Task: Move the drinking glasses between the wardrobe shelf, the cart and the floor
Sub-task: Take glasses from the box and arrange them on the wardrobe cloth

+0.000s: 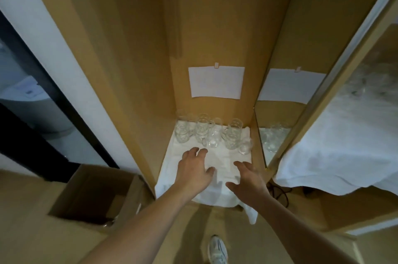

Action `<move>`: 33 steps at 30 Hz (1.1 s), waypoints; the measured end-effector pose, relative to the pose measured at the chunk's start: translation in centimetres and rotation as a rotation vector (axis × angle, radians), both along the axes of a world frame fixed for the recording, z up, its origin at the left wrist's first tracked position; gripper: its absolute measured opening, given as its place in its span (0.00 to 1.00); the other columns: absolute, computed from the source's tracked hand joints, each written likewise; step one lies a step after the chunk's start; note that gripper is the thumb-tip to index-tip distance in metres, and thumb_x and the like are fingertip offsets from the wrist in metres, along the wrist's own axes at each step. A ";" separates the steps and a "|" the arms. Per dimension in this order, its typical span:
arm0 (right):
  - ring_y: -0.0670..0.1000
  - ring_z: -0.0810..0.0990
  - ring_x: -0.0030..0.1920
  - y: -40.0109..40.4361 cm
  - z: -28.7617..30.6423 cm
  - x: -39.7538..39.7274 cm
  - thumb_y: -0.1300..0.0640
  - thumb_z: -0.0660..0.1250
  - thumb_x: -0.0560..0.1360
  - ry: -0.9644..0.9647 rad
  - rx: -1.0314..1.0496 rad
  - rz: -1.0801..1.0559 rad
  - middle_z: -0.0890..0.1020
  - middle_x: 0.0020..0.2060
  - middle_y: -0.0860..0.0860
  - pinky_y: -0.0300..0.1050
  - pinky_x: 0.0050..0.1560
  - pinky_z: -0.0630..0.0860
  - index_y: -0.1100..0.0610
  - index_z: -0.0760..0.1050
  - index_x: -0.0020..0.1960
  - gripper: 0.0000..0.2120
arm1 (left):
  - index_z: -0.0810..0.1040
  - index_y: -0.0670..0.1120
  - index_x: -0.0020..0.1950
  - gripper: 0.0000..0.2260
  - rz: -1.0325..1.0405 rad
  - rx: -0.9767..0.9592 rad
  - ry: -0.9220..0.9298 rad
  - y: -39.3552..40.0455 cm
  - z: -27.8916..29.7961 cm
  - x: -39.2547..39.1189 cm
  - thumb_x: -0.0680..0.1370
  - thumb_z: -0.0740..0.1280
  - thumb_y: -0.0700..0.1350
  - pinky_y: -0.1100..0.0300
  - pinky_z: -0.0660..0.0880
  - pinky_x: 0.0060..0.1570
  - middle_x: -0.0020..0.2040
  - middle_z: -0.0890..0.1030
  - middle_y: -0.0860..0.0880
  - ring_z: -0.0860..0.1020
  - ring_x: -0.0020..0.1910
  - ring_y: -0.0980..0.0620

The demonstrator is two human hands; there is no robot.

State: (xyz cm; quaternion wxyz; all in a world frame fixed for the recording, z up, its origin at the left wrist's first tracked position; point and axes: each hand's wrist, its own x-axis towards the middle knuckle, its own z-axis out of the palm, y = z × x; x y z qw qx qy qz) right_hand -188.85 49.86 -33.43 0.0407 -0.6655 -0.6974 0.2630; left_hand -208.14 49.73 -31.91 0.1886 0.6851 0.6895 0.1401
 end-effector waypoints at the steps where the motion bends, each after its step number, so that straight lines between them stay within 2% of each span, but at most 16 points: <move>1: 0.55 0.67 0.74 0.9 -0.2 -0.2 0.44 0.70 0.76 0.027 -0.002 -0.013 0.65 0.76 0.51 0.51 0.72 0.68 0.51 0.60 0.80 0.37 | 0.67 0.50 0.76 0.28 -0.007 -0.017 0.018 0.7 -0.1 -0.2 0.79 0.66 0.57 0.50 0.69 0.69 0.75 0.69 0.47 0.65 0.73 0.44; 5: 0.55 0.68 0.73 4.6 -1.6 -0.2 0.43 0.70 0.76 0.077 -0.029 -0.027 0.66 0.76 0.53 0.50 0.74 0.66 0.52 0.61 0.79 0.37 | 0.66 0.50 0.77 0.28 -0.030 -0.052 0.098 4.5 -0.3 0.2 0.79 0.66 0.56 0.50 0.68 0.69 0.76 0.68 0.47 0.65 0.74 0.44; 11: 0.54 0.73 0.69 8.9 -3.0 1.2 0.43 0.71 0.76 0.116 -0.102 -0.092 0.69 0.73 0.53 0.48 0.71 0.69 0.51 0.61 0.79 0.37 | 0.66 0.49 0.77 0.28 -0.066 -0.111 0.075 9.2 -1.4 2.4 0.79 0.67 0.55 0.50 0.67 0.71 0.75 0.68 0.46 0.65 0.74 0.44; 15: 0.52 0.75 0.68 10.8 -4.1 2.3 0.42 0.71 0.76 0.136 -0.120 -0.134 0.70 0.73 0.52 0.49 0.68 0.72 0.52 0.61 0.79 0.37 | 0.68 0.48 0.76 0.28 -0.047 -0.118 0.009 11.8 -2.8 3.7 0.78 0.68 0.54 0.52 0.68 0.70 0.73 0.70 0.47 0.67 0.72 0.45; 20: 0.53 0.70 0.72 12.9 -5.4 2.5 0.45 0.69 0.78 0.119 -0.141 -0.202 0.67 0.75 0.52 0.48 0.72 0.67 0.52 0.58 0.80 0.36 | 0.69 0.49 0.76 0.28 -0.019 -0.150 -0.080 14.7 -4.6 4.6 0.77 0.69 0.54 0.53 0.68 0.70 0.74 0.70 0.47 0.67 0.73 0.45; 23: 0.53 0.67 0.75 14.2 -6.2 2.4 0.46 0.70 0.78 0.129 -0.152 -0.281 0.66 0.76 0.53 0.48 0.73 0.66 0.52 0.59 0.80 0.35 | 0.69 0.48 0.76 0.27 0.009 -0.182 -0.138 16.8 -6.0 4.8 0.78 0.69 0.54 0.56 0.65 0.70 0.74 0.70 0.47 0.66 0.73 0.45; 30: 0.54 0.68 0.74 17.6 -8.8 0.6 0.47 0.71 0.77 0.138 -0.194 -0.490 0.70 0.74 0.55 0.48 0.73 0.64 0.55 0.61 0.79 0.35 | 0.72 0.44 0.73 0.27 0.068 -0.249 -0.270 22.1 -9.0 4.7 0.77 0.73 0.51 0.58 0.65 0.68 0.70 0.75 0.45 0.71 0.70 0.45; 33: 0.55 0.70 0.72 19.3 -9.9 -0.4 0.48 0.72 0.75 0.143 -0.198 -0.589 0.73 0.71 0.55 0.46 0.71 0.66 0.55 0.64 0.77 0.34 | 0.71 0.46 0.74 0.28 0.076 -0.278 -0.294 24.1 -10.2 4.1 0.77 0.72 0.52 0.57 0.65 0.70 0.72 0.74 0.46 0.70 0.72 0.46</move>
